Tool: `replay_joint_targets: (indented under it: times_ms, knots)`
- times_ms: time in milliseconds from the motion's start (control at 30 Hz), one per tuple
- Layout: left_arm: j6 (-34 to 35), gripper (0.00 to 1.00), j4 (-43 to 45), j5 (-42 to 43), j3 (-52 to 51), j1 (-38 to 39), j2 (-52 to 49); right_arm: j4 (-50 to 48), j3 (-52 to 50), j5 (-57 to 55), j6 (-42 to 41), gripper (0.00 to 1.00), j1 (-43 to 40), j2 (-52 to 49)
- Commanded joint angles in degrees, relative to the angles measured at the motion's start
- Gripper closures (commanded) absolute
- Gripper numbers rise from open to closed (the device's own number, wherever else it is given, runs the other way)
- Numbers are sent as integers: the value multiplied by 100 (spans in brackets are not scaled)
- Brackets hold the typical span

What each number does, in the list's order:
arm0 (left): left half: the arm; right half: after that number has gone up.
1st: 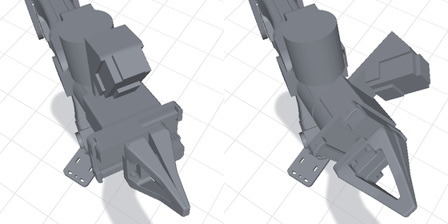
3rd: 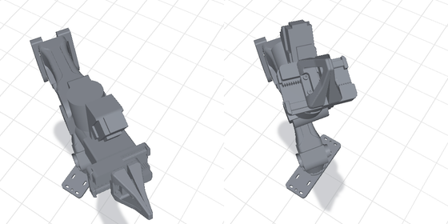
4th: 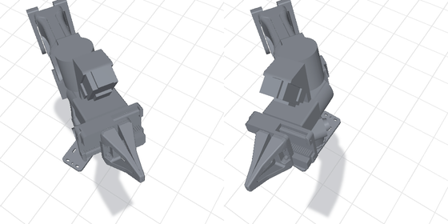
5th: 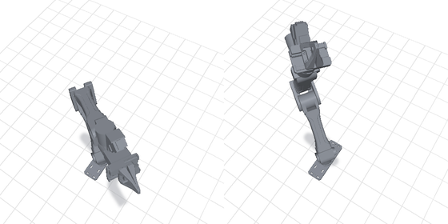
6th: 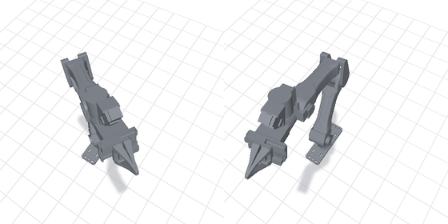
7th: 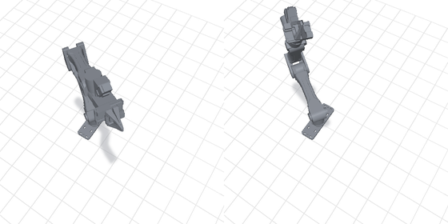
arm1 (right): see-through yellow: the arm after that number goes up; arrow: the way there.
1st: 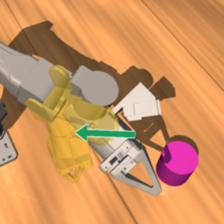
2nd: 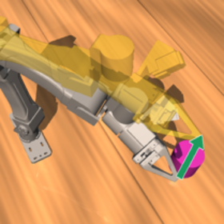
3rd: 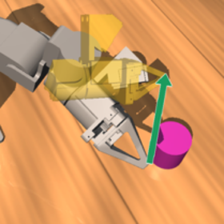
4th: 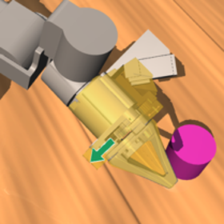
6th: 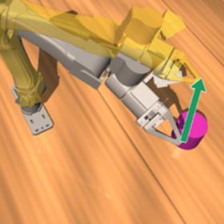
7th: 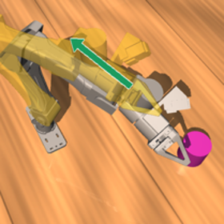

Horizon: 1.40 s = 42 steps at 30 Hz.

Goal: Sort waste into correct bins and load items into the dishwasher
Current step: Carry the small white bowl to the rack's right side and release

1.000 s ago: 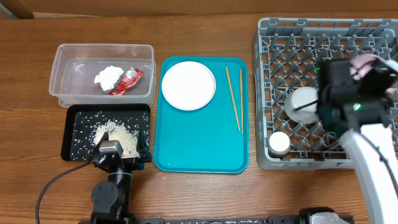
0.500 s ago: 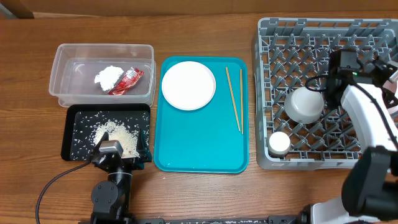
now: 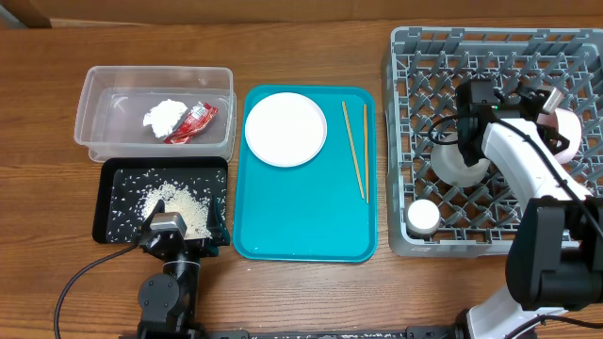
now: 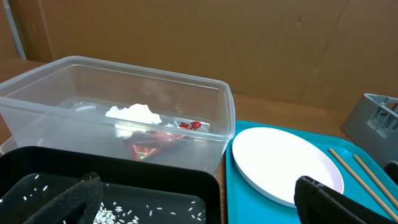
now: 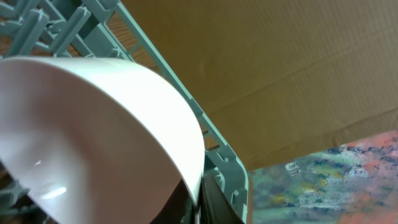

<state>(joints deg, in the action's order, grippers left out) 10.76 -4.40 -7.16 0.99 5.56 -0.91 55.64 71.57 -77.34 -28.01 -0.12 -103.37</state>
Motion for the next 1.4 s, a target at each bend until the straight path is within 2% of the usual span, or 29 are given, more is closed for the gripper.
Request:
replay_joint_targets:
  times_ms: [0, 133, 167, 200, 233, 267, 333, 433, 533, 700, 833, 900, 967, 1100, 1267, 1300, 1367]
  knots:
    - [85, 0, 35, -48, -50, -46, 59, 127, -4, 101, -2, 94, 76, -26]
    - [85, 0, 35, -48, -50, -46, 59, 369, -4, 385, -13, 95, 146, -22]
    - [85, 0, 35, -48, -50, -46, 59, 402, -2, 398, -52, 92, 181, -15]
    - [85, 0, 35, -48, -50, -46, 59, 426, 2, 400, -101, 79, 249, 4]
    - [85, 0, 35, -48, -50, -46, 59, 431, 9, 402, -175, 61, 321, 26]
    - [85, 0, 35, -48, -50, -46, 59, 431, 15, 417, -221, 53, 426, 79]
    - [85, 0, 35, -50, -50, -46, 59, 402, 20, 466, -221, 50, 654, 205]
    - [85, 0, 35, -48, -50, -46, 59, 367, 37, 695, -216, 37, 981, 420]
    - [85, 0, 35, -48, -50, -46, 59, 459, 157, 1123, -192, 35, 1373, 675]
    - [85, 0, 35, -48, -50, -46, 59, 780, 577, 1965, 398, 34, 2050, 1032]
    - [85, 0, 35, -48, -50, -46, 59, 1075, 841, 2756, 332, 35, 2330, 1217]
    - [85, 0, 35, -48, -50, -46, 59, 1110, 925, 3211, 15, 35, 2264, 1342]
    - [85, 0, 35, -50, -50, -46, 59, 1073, 973, 3582, -254, 35, 2028, 1495]
    - [85, 0, 35, -48, -50, -46, 59, 861, 1032, 5167, -262, 21, 498, 1910]
    - [85, 0, 35, -50, -50, -46, 59, 726, 1032, 7573, -85, 21, -1812, 1908]
    - [85, 0, 35, -48, -50, -46, 59, 691, 1029, 8041, -24, 25, -2286, 1871]
    - [85, 0, 35, -48, -50, -46, 59, 612, 1029, 8542, 20, 27, -3038, 1799]
